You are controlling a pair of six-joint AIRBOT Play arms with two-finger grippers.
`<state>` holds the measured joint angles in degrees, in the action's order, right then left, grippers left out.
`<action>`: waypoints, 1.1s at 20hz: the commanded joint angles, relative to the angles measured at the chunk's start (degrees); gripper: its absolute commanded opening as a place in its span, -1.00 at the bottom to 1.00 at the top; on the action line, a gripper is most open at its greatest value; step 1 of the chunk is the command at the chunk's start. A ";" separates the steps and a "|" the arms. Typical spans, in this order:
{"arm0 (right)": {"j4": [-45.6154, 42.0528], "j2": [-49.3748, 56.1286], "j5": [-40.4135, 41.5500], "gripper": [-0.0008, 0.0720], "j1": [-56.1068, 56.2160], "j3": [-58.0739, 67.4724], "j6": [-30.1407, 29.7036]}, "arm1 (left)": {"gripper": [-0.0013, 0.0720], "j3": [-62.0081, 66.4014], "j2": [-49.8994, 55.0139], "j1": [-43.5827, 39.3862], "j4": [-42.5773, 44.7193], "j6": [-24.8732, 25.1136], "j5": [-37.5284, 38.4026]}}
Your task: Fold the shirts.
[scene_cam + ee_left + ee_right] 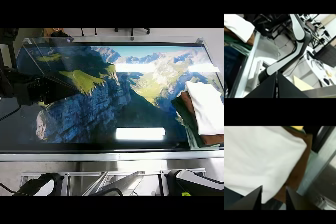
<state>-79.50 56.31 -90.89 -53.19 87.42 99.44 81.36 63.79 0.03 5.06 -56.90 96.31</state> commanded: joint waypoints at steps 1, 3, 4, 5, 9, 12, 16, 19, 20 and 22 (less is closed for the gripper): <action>11.52 -0.04 8.72 -0.75 3.21 8.22 0.00 | -0.92 0.00 0.04 0.02 -0.04 0.02 -5.42; 18.95 -0.28 11.67 -0.92 7.67 8.33 -0.07 | -0.92 0.00 0.04 0.31 0.04 -0.02 -9.01; 19.78 -0.31 12.07 -0.92 11.26 8.07 -0.20 | -0.92 -0.02 0.04 0.59 0.92 -0.02 -10.49; 19.76 -0.37 12.00 -0.92 15.34 7.52 -1.14 | -0.92 -0.02 0.02 0.92 3.06 -0.31 -11.54; 18.62 -4.35 12.07 -0.92 35.26 -3.06 -6.69 | -0.92 -6.99 -2.95 -3.17 10.49 -2.23 -13.75; 16.11 -13.20 15.47 -0.92 50.73 -22.47 -7.10 | -0.92 -23.17 -9.84 -7.85 12.15 -1.57 -18.53; 16.68 -24.55 28.22 -0.92 61.24 -44.85 -4.52 | -0.92 -39.15 -16.76 -11.61 17.84 -3.23 -23.37; 16.74 -25.73 29.22 -0.92 61.31 -47.93 -5.03 | -0.92 -43.12 -19.12 -11.54 17.88 -3.56 -24.48; 16.79 -25.64 29.11 -0.92 61.33 -47.91 -4.94 | -0.92 -43.65 -19.54 -11.54 17.84 -3.65 -24.59; 16.74 -25.64 29.00 -0.92 61.31 -47.91 -4.96 | -0.92 -43.74 -19.56 -11.54 17.84 -3.63 -24.48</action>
